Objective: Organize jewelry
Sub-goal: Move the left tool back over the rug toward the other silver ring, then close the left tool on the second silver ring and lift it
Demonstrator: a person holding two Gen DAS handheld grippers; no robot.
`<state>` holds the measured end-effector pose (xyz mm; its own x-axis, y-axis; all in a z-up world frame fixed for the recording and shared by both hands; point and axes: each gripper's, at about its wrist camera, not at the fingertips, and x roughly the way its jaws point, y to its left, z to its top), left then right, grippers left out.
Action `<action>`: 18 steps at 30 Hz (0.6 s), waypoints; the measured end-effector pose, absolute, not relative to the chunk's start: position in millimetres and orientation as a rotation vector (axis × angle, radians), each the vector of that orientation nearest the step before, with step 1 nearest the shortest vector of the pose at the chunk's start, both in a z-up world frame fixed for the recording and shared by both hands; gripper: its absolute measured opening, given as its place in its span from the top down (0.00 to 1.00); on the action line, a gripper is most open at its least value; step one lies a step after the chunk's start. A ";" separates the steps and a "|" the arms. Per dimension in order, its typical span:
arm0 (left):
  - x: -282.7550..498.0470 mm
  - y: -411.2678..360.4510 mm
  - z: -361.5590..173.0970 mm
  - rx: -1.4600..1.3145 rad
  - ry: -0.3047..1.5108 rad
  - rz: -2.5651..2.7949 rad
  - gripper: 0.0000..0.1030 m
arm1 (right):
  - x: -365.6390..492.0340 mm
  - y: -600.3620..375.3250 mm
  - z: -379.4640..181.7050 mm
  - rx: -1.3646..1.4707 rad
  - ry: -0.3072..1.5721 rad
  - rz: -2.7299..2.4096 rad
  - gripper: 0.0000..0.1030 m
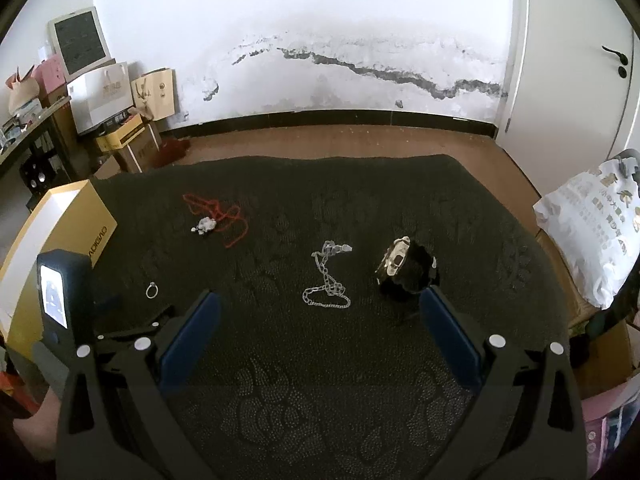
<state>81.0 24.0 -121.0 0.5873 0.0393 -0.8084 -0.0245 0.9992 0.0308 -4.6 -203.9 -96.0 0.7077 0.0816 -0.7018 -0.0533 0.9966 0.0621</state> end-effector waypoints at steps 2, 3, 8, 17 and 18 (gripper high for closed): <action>80.4 22.5 -120.0 0.026 0.941 0.030 0.13 | -4.5 -207.1 -94.8 0.042 0.779 0.074 0.06; 80.5 22.1 -120.0 0.031 0.937 0.022 0.17 | -4.5 -208.8 -94.5 0.046 0.780 0.072 0.06; 79.7 17.4 -118.9 0.047 0.922 -0.005 0.29 | -2.1 -219.0 -89.4 0.089 0.777 0.073 0.06; 81.6 -0.3 -116.2 0.097 0.900 -0.031 0.69 | -4.6 -229.9 -83.7 0.106 0.759 0.071 0.06; 80.9 -0.6 -116.2 0.092 0.899 -0.030 0.72 | -5.8 -231.1 -83.9 0.107 0.758 0.069 0.06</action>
